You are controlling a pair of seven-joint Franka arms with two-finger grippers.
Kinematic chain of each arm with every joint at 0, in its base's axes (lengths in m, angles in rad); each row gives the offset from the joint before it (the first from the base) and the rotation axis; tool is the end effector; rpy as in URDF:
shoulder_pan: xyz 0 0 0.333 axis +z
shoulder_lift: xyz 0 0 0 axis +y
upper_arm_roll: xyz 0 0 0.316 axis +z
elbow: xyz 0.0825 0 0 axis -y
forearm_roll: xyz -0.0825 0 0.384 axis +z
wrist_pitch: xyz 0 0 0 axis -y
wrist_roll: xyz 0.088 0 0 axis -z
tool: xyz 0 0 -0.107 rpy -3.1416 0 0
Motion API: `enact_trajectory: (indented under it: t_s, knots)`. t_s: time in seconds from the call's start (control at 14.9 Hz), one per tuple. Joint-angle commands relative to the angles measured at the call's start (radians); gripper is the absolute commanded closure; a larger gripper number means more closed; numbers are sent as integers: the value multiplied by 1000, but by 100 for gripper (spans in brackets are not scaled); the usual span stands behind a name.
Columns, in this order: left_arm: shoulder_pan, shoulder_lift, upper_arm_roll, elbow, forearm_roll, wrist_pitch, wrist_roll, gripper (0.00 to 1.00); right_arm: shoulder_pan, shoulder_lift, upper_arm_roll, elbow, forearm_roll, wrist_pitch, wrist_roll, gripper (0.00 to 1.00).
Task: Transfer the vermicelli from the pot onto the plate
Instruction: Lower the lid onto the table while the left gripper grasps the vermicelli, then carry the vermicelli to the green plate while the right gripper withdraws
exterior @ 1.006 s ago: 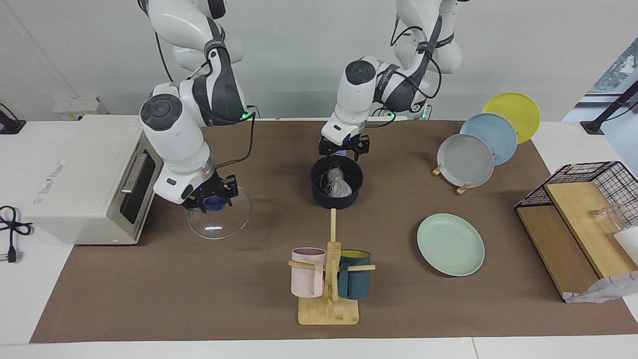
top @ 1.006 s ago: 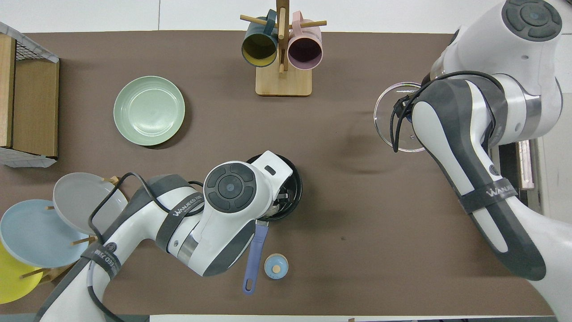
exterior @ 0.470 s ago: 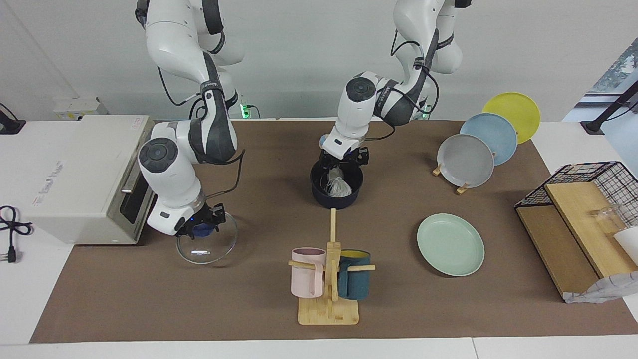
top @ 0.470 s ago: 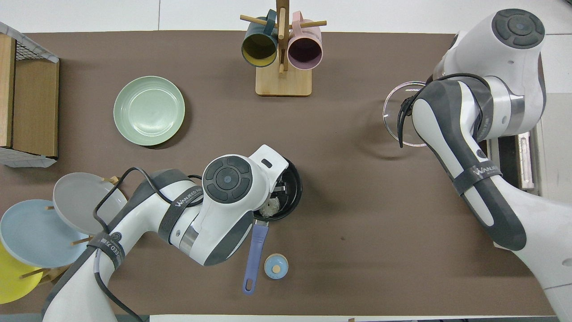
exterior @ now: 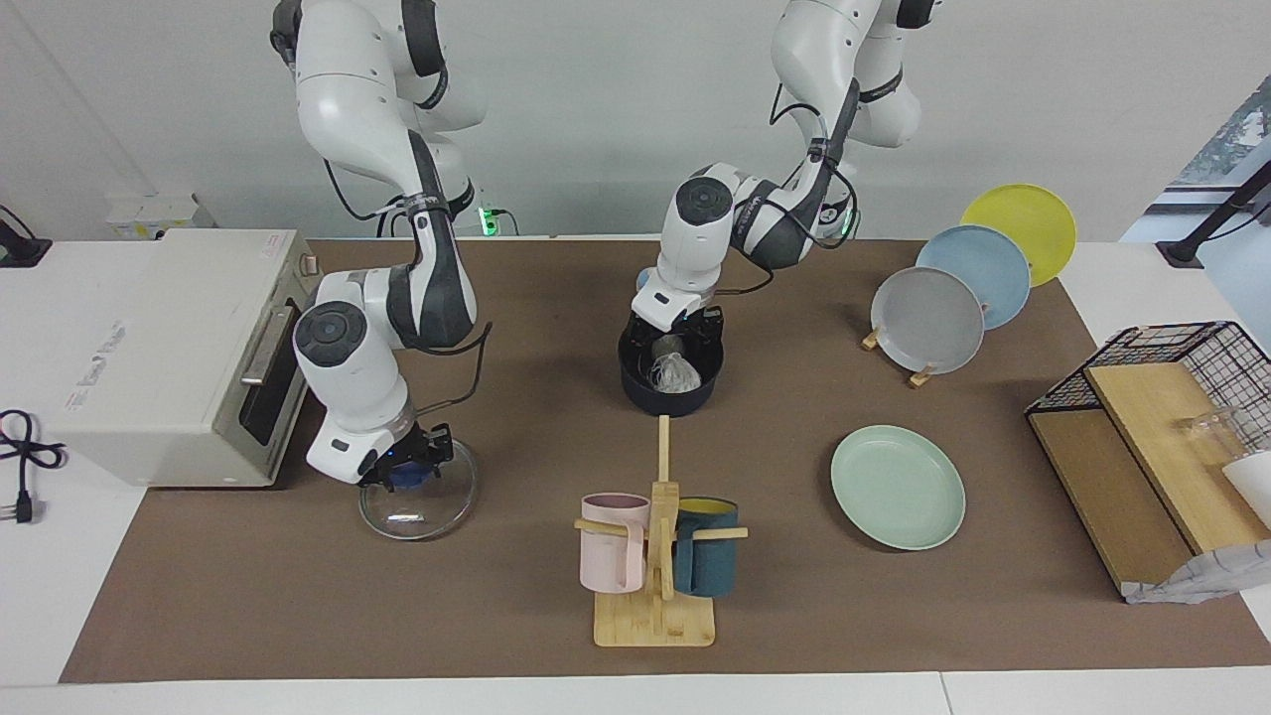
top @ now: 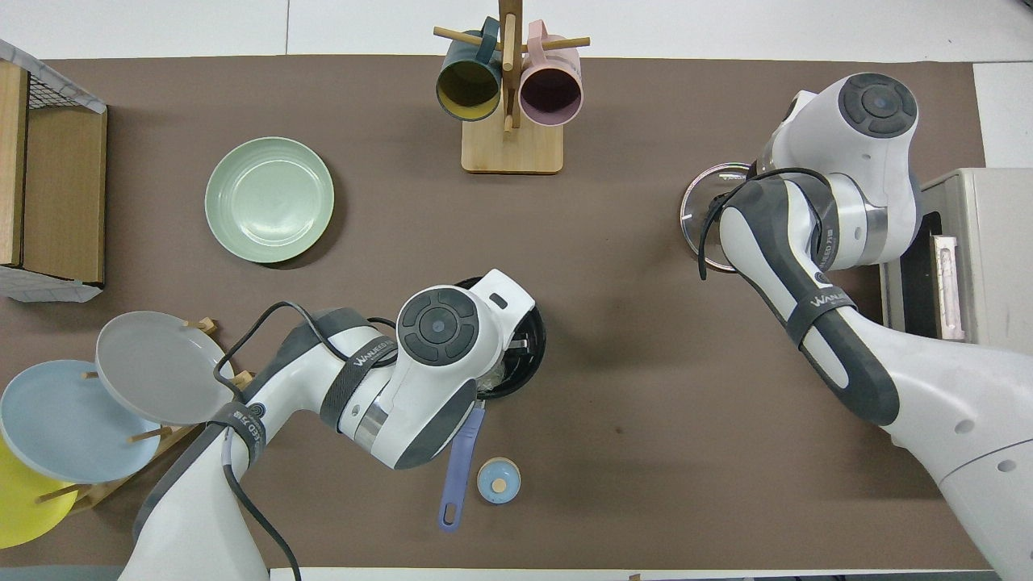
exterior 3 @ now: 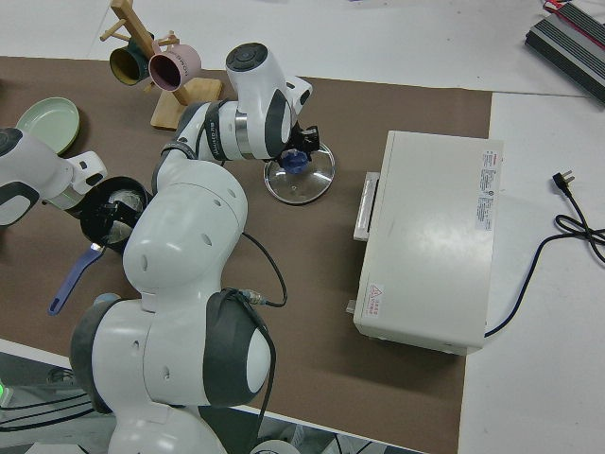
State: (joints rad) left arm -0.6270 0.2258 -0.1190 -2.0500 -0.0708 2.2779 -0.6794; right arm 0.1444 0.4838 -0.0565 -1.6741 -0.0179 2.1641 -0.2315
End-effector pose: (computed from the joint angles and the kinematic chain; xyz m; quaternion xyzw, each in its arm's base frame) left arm 0.4299 -0.3973 0.3307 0.9992 -0.0088 -0.0251 0.0315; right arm 0.6712 0.0626 0.3243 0.9857 0.1671 0.0019 0.0208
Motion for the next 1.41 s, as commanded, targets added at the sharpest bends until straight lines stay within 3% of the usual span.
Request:
enact_trajectory:
  t_s: [0.0,0.07,0.2,0.4,0.74,0.87,1.01,1.14,1.34]
  knots:
    - [-17,-8,15,-6,0,12,15,72,-19,-34,15,-41,6,20,-22,15]
    - [-16,-8,15,-3,2,12,18,100,-20,-34,15,-39,6,19,-20,0]
    - [-13,-9,16,4,2,12,26,100,-20,-36,15,-18,7,-7,-19,0]
    - [-2,-26,21,42,3,-39,29,100,-17,-82,15,65,9,-175,-14,0]
    - [79,-83,18,252,-24,-370,56,100,-20,-218,6,131,9,-418,1,0]
    - [156,-85,21,389,-84,-522,127,100,-17,-252,4,190,4,-557,38,0]
    - [277,-76,24,490,-98,-635,235,100,-31,-335,4,188,4,-634,69,0]
    - [399,-69,24,499,-98,-628,334,100,-32,-396,4,171,-1,-713,78,0]
    - [539,-57,25,418,-96,-485,501,100,-48,-413,4,165,-8,-722,89,0]
